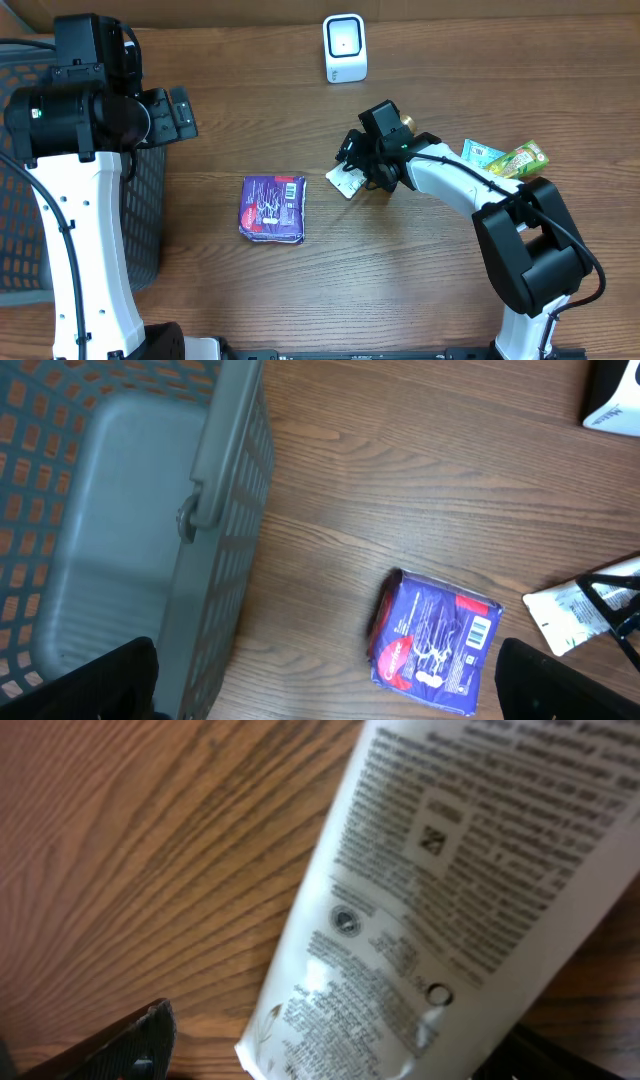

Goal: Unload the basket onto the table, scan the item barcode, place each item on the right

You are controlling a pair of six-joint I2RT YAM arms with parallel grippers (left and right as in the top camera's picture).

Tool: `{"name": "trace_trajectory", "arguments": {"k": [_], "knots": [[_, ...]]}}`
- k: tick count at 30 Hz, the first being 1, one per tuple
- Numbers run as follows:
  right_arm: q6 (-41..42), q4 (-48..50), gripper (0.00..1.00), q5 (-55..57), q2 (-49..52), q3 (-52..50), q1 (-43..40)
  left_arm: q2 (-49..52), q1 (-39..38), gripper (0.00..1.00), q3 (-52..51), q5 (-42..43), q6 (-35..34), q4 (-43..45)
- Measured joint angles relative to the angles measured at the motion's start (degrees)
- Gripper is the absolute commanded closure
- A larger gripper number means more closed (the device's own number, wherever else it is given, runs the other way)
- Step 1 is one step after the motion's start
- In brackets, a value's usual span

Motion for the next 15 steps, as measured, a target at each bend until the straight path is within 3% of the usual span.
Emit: {"name": "trace_trajectory", "arguments": {"k": [8, 15], "knots": [[0.20, -0.44, 0.10, 0.17, 0.00, 0.04, 0.00, 0.00, 0.00, 0.01, 0.00, 0.00, 0.00, 0.02], [0.13, -1.68, 0.24, 0.24, 0.00, 0.11, 0.00, 0.00, 0.00, 0.00, 0.00, 0.00, 0.00, 0.02]]}}
